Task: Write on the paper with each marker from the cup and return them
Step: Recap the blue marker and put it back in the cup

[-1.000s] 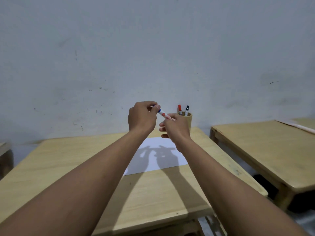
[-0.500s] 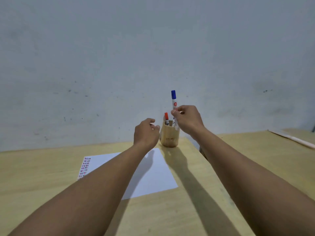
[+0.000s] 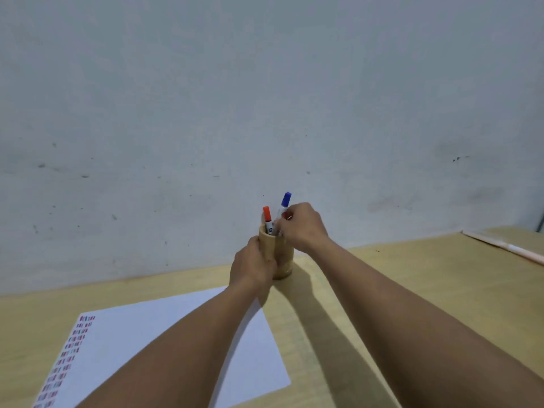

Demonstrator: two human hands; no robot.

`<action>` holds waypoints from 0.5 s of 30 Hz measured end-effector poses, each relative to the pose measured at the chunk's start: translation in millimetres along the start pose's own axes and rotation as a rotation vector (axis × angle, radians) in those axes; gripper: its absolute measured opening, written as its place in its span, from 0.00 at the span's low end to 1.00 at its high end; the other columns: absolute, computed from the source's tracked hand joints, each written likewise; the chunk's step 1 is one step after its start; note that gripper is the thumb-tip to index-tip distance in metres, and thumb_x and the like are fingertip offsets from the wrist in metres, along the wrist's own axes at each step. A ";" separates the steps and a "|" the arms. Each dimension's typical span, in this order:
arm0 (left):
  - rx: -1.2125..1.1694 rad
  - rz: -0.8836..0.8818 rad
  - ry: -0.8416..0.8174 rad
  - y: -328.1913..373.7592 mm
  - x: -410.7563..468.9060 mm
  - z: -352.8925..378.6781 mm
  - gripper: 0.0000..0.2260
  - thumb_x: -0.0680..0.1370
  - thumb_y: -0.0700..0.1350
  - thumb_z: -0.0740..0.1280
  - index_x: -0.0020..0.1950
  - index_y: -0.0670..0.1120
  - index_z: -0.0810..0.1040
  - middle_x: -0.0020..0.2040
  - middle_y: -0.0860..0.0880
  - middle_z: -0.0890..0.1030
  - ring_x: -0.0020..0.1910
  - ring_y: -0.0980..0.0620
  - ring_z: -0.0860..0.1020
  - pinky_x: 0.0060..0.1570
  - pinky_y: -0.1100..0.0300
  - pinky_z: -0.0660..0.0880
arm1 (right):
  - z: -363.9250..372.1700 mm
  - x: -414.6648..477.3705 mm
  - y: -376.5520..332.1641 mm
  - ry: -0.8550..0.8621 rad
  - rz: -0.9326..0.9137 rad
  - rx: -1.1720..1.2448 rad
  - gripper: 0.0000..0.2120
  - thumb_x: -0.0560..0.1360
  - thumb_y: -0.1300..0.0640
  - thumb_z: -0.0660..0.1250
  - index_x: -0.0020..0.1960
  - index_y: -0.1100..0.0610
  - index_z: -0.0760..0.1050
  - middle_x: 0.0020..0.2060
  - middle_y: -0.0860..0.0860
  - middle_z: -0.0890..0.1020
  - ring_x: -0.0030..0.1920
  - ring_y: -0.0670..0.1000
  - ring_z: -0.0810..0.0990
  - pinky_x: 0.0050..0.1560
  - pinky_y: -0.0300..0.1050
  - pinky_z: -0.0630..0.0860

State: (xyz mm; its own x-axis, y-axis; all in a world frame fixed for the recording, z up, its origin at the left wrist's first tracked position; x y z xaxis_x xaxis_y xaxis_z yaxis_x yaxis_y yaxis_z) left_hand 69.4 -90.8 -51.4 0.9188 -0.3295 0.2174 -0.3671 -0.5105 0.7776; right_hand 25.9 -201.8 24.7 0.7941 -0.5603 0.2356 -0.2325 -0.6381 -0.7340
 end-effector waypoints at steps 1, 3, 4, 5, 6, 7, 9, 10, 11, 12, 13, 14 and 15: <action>-0.018 0.008 0.007 -0.9 1.1 1.3 0.17 0.81 0.54 0.61 0.66 0.47 0.73 0.59 0.45 0.82 0.55 0.43 0.80 0.54 0.47 0.80 | 4.5 1.2 3.8 -0.014 0.007 -0.003 0.09 0.78 0.53 0.70 0.50 0.59 0.81 0.45 0.52 0.82 0.43 0.52 0.80 0.40 0.44 0.72; -0.036 0.014 0.026 -1.1 0.8 1.5 0.19 0.82 0.58 0.58 0.65 0.48 0.74 0.57 0.47 0.82 0.53 0.44 0.81 0.52 0.50 0.80 | 8.8 1.6 7.8 -0.030 0.016 -0.003 0.11 0.77 0.51 0.71 0.48 0.60 0.81 0.40 0.50 0.81 0.42 0.53 0.79 0.38 0.44 0.70; -0.025 0.016 0.033 -0.8 0.4 1.5 0.20 0.82 0.60 0.56 0.65 0.48 0.74 0.57 0.48 0.82 0.53 0.44 0.81 0.51 0.51 0.79 | 9.4 1.6 8.5 -0.028 0.018 -0.001 0.12 0.77 0.50 0.71 0.48 0.60 0.81 0.39 0.51 0.80 0.42 0.53 0.79 0.38 0.44 0.70; -0.015 0.022 0.038 -1.0 0.5 1.6 0.21 0.82 0.61 0.56 0.65 0.48 0.74 0.57 0.48 0.82 0.53 0.44 0.81 0.51 0.52 0.79 | 9.6 1.8 9.0 -0.027 0.022 0.003 0.12 0.77 0.50 0.71 0.48 0.60 0.81 0.39 0.51 0.80 0.42 0.53 0.79 0.37 0.44 0.70; -0.010 0.026 0.036 -1.2 0.4 1.7 0.20 0.82 0.60 0.56 0.65 0.48 0.74 0.58 0.48 0.82 0.54 0.45 0.81 0.51 0.51 0.79 | 9.7 1.4 8.8 -0.028 0.029 0.006 0.11 0.77 0.51 0.71 0.47 0.60 0.81 0.39 0.51 0.80 0.40 0.52 0.79 0.36 0.44 0.69; -0.017 0.031 0.038 -2.4 0.8 2.1 0.20 0.82 0.60 0.57 0.65 0.48 0.74 0.58 0.48 0.82 0.54 0.45 0.81 0.51 0.50 0.79 | 9.9 1.4 9.1 -0.027 0.034 0.010 0.12 0.77 0.51 0.71 0.45 0.60 0.79 0.37 0.51 0.78 0.38 0.51 0.77 0.35 0.43 0.68; -0.041 0.030 0.038 -3.5 0.7 1.5 0.20 0.82 0.60 0.58 0.66 0.49 0.74 0.58 0.48 0.82 0.54 0.46 0.81 0.52 0.50 0.79 | 9.7 1.0 8.6 -0.016 0.034 0.012 0.14 0.77 0.50 0.72 0.41 0.59 0.75 0.32 0.50 0.74 0.32 0.49 0.72 0.31 0.42 0.65; -0.046 0.025 0.037 -3.9 0.2 1.2 0.21 0.81 0.61 0.58 0.66 0.49 0.74 0.58 0.49 0.82 0.54 0.46 0.81 0.52 0.49 0.80 | 8.9 0.4 8.1 -0.009 0.032 0.016 0.15 0.77 0.50 0.72 0.40 0.60 0.75 0.31 0.50 0.73 0.31 0.48 0.71 0.30 0.42 0.64; -0.050 0.029 0.037 -4.8 0.4 1.0 0.21 0.81 0.62 0.58 0.66 0.50 0.74 0.58 0.49 0.82 0.53 0.46 0.81 0.52 0.48 0.80 | 8.6 0.6 8.2 0.000 0.027 0.025 0.14 0.77 0.51 0.72 0.41 0.60 0.76 0.31 0.50 0.73 0.31 0.49 0.72 0.30 0.42 0.65; -0.051 0.028 0.030 -4.5 -0.2 0.5 0.21 0.80 0.62 0.59 0.66 0.50 0.74 0.58 0.49 0.82 0.53 0.46 0.81 0.52 0.47 0.80 | 7.4 -0.7 7.8 0.008 0.023 0.032 0.14 0.77 0.51 0.72 0.41 0.61 0.77 0.32 0.50 0.74 0.32 0.50 0.73 0.31 0.42 0.66; -0.051 0.026 0.023 -4.6 0.5 0.6 0.21 0.80 0.62 0.60 0.66 0.50 0.74 0.57 0.49 0.83 0.52 0.47 0.81 0.51 0.47 0.80 | 6.7 -0.5 8.3 0.014 0.020 0.039 0.13 0.77 0.52 0.72 0.41 0.61 0.77 0.32 0.50 0.74 0.32 0.50 0.73 0.31 0.42 0.66; -0.049 0.018 0.009 -4.7 0.6 0.1 0.20 0.80 0.61 0.62 0.66 0.50 0.74 0.57 0.49 0.82 0.52 0.47 0.81 0.51 0.47 0.80 | 5.4 -1.5 8.5 0.016 0.017 0.036 0.14 0.77 0.52 0.73 0.40 0.61 0.76 0.31 0.50 0.73 0.32 0.50 0.72 0.31 0.42 0.65; -0.043 0.019 0.000 -6.0 2.5 0.4 0.19 0.79 0.58 0.65 0.66 0.50 0.74 0.58 0.49 0.82 0.53 0.47 0.81 0.52 0.47 0.80 | 5.1 -0.9 9.3 0.012 0.011 0.033 0.13 0.77 0.53 0.73 0.40 0.61 0.76 0.31 0.50 0.73 0.31 0.50 0.72 0.31 0.42 0.65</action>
State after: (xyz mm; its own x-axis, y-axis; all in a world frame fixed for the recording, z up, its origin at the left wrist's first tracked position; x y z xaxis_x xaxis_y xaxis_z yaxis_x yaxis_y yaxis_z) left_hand 73.9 -88.8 -55.8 0.9119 -0.3383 0.2325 -0.3776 -0.4693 0.7982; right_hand 25.8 -204.6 14.4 0.7844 -0.5741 0.2347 -0.2228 -0.6139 -0.7573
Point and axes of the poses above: each hand's wrist, its own x-axis towards the middle knuckle, its own z-axis out of the palm, y = z × x, the point moved 3 cm from there along x, towards the middle knuckle
